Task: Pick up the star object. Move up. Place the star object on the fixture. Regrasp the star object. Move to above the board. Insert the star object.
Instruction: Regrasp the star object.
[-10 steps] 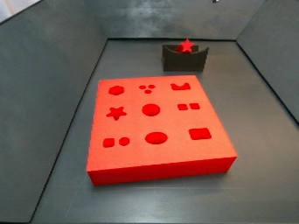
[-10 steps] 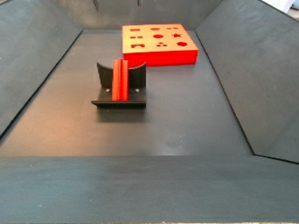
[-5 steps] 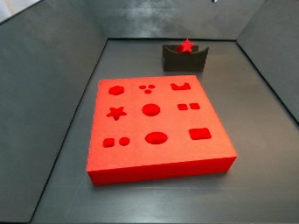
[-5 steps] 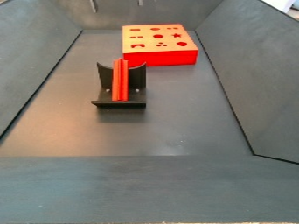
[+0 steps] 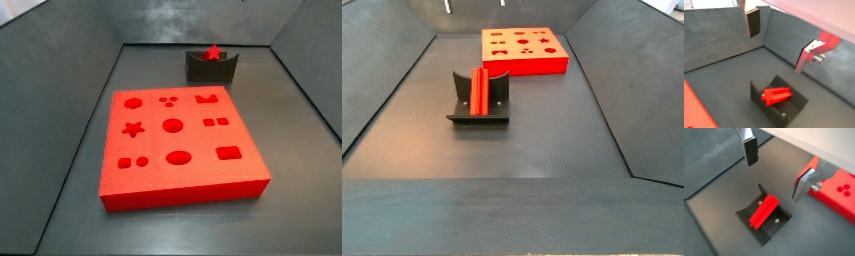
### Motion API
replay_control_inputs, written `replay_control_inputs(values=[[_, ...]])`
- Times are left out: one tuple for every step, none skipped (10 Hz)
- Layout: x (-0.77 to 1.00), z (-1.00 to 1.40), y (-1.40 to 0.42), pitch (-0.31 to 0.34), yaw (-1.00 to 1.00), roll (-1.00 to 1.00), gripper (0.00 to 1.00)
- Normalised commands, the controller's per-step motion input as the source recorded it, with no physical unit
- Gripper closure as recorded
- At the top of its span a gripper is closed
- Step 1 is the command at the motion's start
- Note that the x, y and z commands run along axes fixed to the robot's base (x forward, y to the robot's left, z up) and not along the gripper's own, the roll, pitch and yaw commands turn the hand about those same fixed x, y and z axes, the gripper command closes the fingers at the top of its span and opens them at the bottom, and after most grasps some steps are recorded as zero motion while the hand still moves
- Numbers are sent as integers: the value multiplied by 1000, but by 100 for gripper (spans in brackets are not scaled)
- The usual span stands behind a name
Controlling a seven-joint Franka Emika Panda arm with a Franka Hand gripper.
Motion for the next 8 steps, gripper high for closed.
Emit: replay_control_inputs(values=[[-6,7,-20,-18,23,1000,0],[13,3,-23,-8,22,1000,0],[23,-10,-23,2,24,1000,0],[33,-8,-25,12,25,1000,0],[42,-1,-28,26,30,1000,0],[59,-10,-30,52,36,1000,0],[72,-12,-33,77,45,1000,0],[80,-11,-37,112,62,1000,0]])
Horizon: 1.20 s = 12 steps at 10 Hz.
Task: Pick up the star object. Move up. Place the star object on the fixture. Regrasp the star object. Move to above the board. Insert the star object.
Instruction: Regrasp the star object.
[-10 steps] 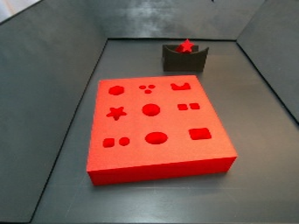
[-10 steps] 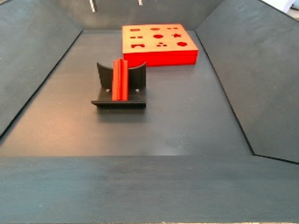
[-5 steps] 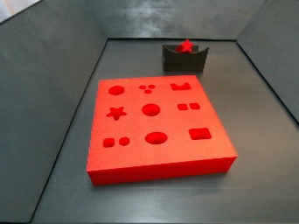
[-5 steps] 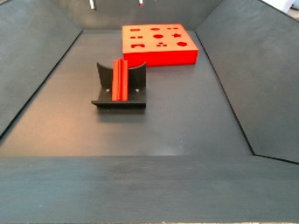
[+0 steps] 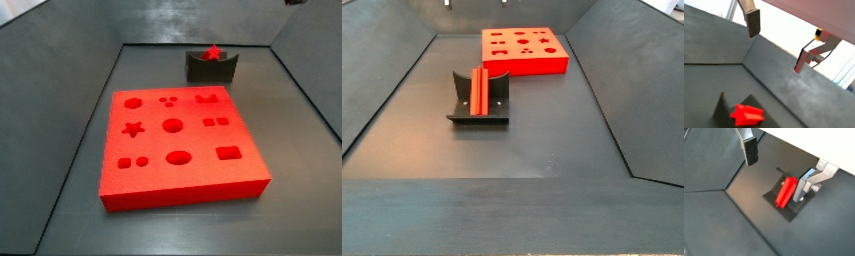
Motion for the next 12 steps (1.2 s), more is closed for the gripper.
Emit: replay_control_inputs(values=[[88,-11,-38,131,76,849,0],[91,-14,-42,134,100,591,0],[90,-16,-43,129,118,399,0],[80,-4,-25,106,143,237,0],[30,-1000,75,109,79,184,0],[34,-1000,75,88,90,171,0],[44,-1000,68,56,107,143,0],[56,-1000,63,23,115,99,0],[64,-1000,62,-5,116,81,0],[72,-1000,56,-34,106,72,0],[80,-1000,54,-58,93,66,0],[88,-1000,49,-74,68,64,0]])
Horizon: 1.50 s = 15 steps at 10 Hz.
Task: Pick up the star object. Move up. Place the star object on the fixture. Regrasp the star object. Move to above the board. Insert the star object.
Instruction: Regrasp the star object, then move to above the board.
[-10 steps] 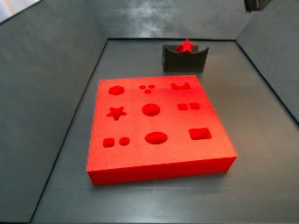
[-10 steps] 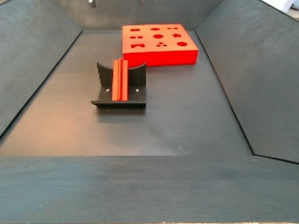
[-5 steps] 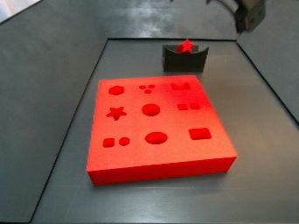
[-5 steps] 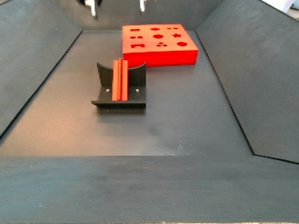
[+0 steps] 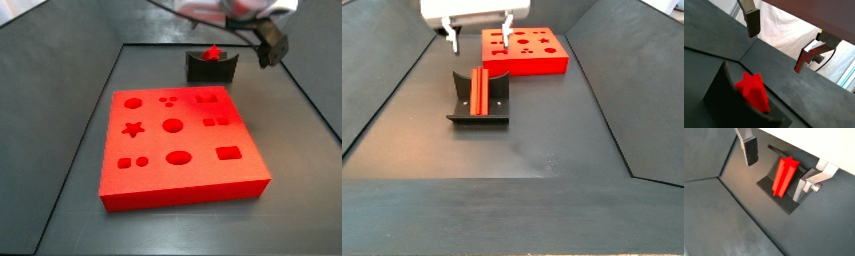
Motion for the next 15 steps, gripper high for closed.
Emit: replay_control_inputs(values=[[98,-1000,42,-82,49,65,0],[104,-1000,38,-81,31,68,0],[105,-932,28,-78,12,70,0],[94,-775,21,-69,0,71,0],[83,-578,11,-57,-15,73,0],[73,-431,9,-44,-21,74,0],[72,-293,7,-33,-23,66,0],[0,0,0,0,0,0,100],[-15,1000,291,-25,427,178,100],[-15,1000,286,-44,414,150,100],[-14,1000,267,-121,328,94,100],[-13,1000,260,-157,279,78,100],[-16,1000,250,-210,186,45,100],[-18,1000,246,-230,140,33,100],[-28,1000,231,-249,32,9,100]])
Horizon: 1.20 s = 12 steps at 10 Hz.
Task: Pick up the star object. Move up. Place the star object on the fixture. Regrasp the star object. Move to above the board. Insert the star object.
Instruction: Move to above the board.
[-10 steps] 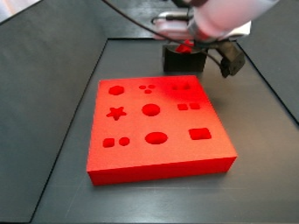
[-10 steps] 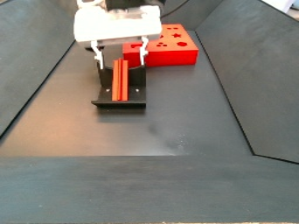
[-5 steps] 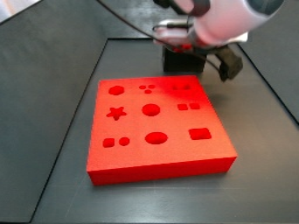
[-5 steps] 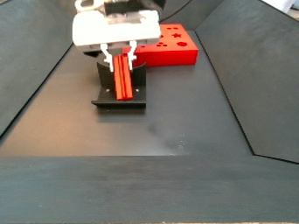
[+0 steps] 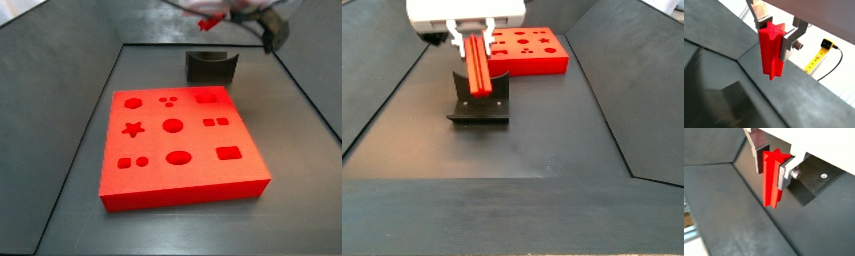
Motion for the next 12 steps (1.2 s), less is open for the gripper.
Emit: replay_control_inputs(values=[[-33,1000,226,-245,-10,5,100],[-36,1000,215,-230,-70,3,100],[-39,1000,209,-201,-139,-3,100],[-45,1000,201,-166,-189,-10,100],[-50,1000,198,-145,-204,-14,100],[-60,1000,190,-103,-218,-21,100],[-64,1000,189,-81,-218,-23,100],[-72,1000,179,-38,-206,-28,100],[-77,874,143,5,-188,-27,100],[-62,647,97,37,-166,-25,100],[-54,497,73,61,-148,-23,100],[-427,81,-1000,-25,-230,-1000,100]])
